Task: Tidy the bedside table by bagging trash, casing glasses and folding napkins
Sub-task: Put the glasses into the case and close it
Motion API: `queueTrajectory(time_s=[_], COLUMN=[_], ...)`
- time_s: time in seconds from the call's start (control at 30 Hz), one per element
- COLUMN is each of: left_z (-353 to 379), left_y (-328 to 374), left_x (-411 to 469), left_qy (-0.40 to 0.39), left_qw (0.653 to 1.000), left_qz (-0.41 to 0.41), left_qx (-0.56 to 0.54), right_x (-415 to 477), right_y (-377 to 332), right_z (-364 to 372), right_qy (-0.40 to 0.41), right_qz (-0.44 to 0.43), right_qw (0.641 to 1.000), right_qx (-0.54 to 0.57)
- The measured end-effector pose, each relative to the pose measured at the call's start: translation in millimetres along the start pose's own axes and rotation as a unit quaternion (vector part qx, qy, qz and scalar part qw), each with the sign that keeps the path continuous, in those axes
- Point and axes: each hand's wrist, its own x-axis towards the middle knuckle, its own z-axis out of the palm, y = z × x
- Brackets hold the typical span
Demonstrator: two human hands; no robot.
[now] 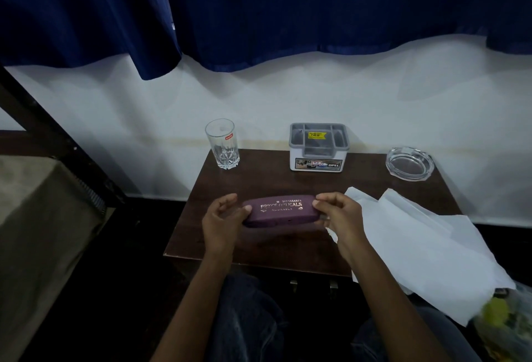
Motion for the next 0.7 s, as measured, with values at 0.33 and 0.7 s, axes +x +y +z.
queueTrajectory(time_s=[0.33,0.7], left_z=[1,17], left_y=[3,5], left_x=[-5,-5], left_qy=[-0.074,0.011], left_qw=[0.984,0.993], left_qz=[-0.102,-0.032], left_qx=[-0.123,-0.113], right_x=[0,5], right_y=[-11,-5], right_z=[-2,-4], right_qy=[-0.018,0.044], right_qz=[0.002,-0.035], right_qw=[0.981,0.99], right_qx=[0.193,0.13])
